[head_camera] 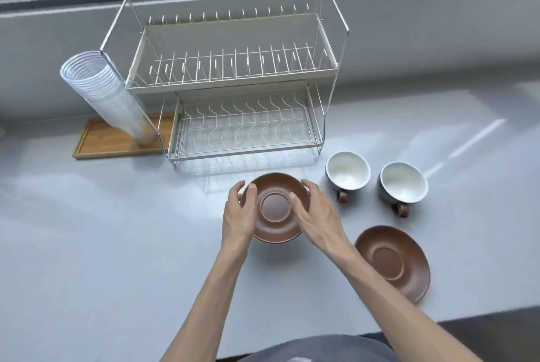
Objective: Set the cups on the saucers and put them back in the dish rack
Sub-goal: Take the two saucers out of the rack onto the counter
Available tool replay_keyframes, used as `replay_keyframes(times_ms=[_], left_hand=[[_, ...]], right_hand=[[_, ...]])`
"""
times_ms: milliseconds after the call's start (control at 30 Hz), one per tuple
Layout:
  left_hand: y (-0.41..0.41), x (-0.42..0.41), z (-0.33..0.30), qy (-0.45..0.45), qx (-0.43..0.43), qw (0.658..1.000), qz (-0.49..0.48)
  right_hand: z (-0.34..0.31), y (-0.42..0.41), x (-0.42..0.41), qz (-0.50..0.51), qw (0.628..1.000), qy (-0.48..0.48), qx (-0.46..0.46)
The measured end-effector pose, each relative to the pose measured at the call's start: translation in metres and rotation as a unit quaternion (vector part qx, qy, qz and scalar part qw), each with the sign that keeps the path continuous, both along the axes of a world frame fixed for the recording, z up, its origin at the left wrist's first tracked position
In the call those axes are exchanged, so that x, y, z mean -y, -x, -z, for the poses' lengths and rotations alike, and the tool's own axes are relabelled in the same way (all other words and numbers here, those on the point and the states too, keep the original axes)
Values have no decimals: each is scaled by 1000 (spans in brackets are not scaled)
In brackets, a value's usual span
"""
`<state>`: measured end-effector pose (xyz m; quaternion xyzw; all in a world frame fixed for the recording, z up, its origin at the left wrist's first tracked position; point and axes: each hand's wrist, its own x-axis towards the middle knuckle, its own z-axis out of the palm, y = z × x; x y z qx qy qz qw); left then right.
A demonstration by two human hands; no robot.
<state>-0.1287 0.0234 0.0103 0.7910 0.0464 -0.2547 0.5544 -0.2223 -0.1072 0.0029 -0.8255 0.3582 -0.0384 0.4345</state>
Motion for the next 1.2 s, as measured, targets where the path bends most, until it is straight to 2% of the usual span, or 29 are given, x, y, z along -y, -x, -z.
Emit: replay_keyframes(times_ms=[433, 733, 933, 1067, 1133, 1200], left_hand=[[49, 12, 24, 3, -62, 996, 67], [60, 18, 28, -2, -58, 994, 92], [61, 19, 30, -39, -16, 989, 145], [59, 18, 28, -146, 38, 954, 258], [56, 19, 25, -234, 78, 913, 326], [53, 19, 22, -322, 129, 857, 382]], right_hand=[[27, 71, -10, 72, 996, -38, -48], [32, 86, -8, 67, 995, -55, -58], [31, 90, -5, 43, 994, -63, -74], [28, 93, 3, -7, 992, -57, -115], [25, 92, 11, -38, 988, -49, -141], [20, 93, 19, -72, 983, -40, -165]])
